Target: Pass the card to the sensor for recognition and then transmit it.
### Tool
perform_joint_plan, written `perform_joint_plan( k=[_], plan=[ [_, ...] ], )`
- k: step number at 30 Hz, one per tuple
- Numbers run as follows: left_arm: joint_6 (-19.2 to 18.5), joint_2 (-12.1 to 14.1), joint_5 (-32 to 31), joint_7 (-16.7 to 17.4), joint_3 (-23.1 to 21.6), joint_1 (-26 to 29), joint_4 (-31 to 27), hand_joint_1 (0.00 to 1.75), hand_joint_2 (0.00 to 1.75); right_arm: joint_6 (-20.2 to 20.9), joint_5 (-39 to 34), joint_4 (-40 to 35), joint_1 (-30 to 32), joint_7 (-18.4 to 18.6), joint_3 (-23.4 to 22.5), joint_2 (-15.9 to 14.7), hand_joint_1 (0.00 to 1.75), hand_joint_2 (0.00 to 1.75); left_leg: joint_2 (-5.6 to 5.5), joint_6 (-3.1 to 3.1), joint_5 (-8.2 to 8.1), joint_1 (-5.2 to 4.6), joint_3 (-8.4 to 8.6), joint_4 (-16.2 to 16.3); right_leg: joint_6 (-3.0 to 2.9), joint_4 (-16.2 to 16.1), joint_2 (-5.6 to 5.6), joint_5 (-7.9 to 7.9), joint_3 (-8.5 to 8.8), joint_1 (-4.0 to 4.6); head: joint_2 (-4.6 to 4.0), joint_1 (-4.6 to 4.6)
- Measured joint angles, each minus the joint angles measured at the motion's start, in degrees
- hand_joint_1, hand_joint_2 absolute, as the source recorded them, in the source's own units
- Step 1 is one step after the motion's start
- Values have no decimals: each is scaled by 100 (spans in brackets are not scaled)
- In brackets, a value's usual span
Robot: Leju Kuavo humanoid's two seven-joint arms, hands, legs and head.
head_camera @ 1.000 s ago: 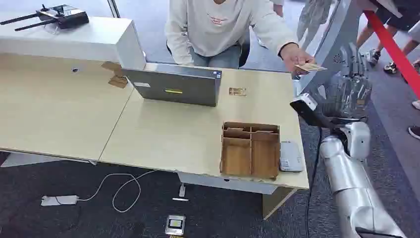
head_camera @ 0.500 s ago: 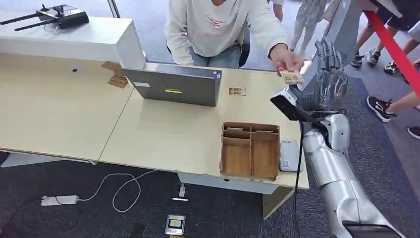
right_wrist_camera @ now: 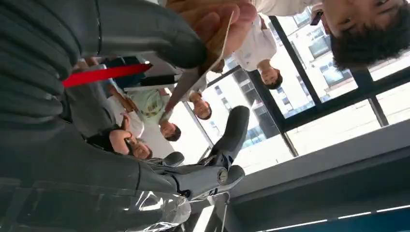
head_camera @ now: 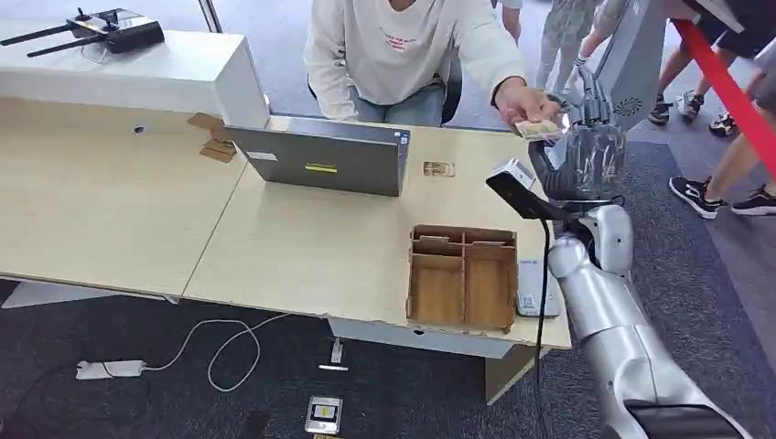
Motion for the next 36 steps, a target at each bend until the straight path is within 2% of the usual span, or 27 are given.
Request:
perform_joint_plan(
  k=[19,25,30,36],
  plan=[
    [61,-4,-57,116,0,-18,0,0,0,42,-321,22,-12,13,66,-9,175,175,1,0,0,0,0,0,-3,0,0,-2,-2,0,0,0],
    [105,-11,50,116,0,-16,0,0,0,197,-603,22,-13,90,85,-44,175,175,1,0,0,0,1,0,-3,0,0,-2,-2,0,0,2],
    [194,-26,212,122,0,-6,0,0,0,470,-922,52,-17,181,81,-214,175,175,1,0,0,0,1,1,-3,-1,0,-2,-3,-1,0,2],
    [275,-50,319,160,0,5,0,0,0,689,-1207,181,-67,170,22,-601,175,175,-1,0,-1,0,0,2,-3,-2,0,-2,-5,-2,0,0]
  ],
)
